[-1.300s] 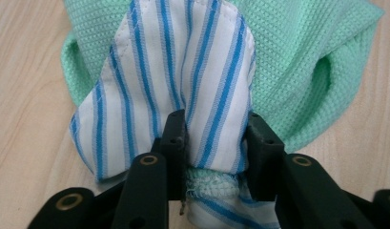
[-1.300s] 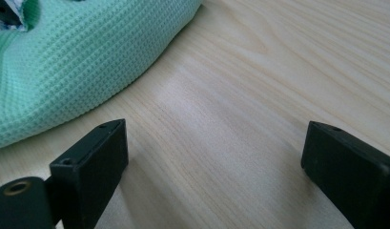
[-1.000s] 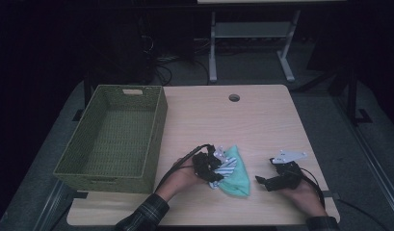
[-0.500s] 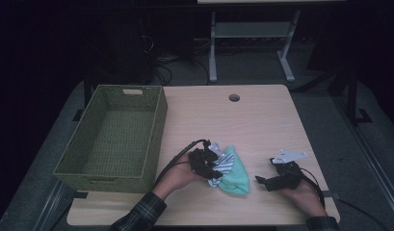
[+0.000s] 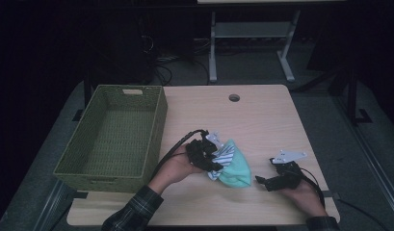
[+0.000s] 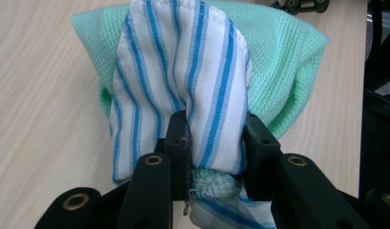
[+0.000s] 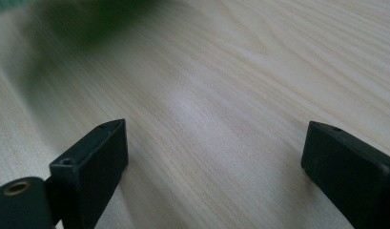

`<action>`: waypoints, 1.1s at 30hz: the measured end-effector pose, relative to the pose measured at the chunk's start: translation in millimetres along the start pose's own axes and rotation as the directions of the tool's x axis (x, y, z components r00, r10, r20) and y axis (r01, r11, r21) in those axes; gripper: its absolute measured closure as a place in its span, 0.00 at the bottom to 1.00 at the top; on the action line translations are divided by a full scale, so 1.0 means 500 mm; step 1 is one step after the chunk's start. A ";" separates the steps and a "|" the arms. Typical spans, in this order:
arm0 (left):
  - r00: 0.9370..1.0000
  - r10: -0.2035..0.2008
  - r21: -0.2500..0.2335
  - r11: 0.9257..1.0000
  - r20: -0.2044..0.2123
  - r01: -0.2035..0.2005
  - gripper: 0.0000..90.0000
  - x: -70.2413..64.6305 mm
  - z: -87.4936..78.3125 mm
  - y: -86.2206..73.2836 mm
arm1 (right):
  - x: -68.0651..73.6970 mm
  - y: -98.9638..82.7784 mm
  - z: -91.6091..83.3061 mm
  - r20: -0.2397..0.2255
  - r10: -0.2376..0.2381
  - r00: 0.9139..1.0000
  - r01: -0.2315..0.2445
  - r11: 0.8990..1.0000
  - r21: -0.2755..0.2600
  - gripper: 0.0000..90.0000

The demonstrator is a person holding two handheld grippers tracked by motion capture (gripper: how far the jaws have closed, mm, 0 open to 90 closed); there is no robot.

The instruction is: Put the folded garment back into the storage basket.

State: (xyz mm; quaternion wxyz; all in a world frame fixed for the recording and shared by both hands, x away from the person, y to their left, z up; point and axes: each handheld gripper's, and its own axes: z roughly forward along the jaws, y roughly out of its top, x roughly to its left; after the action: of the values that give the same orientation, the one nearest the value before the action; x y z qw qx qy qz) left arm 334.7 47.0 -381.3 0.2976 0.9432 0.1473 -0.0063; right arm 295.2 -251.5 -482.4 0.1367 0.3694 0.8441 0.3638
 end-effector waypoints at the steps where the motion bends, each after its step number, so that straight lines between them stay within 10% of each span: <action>1: 1.000 -0.003 -0.006 1.000 -0.004 0.003 0.75 0.001 -0.006 0.002 | 0.000 0.000 0.000 0.000 0.000 1.000 0.000 1.000 0.000 0.09; 33: 0.993 -0.071 -0.068 0.996 -0.096 0.065 0.75 0.050 -0.185 -0.013 | -0.002 0.001 0.003 0.014 0.013 1.000 -0.013 1.000 0.018 0.02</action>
State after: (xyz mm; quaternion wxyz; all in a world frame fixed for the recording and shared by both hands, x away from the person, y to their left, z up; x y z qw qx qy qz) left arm 350.0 111.0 -311.0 0.3199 0.9267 0.1942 0.0349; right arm 296.9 -250.9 -483.1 0.1369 0.3784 0.8440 0.3547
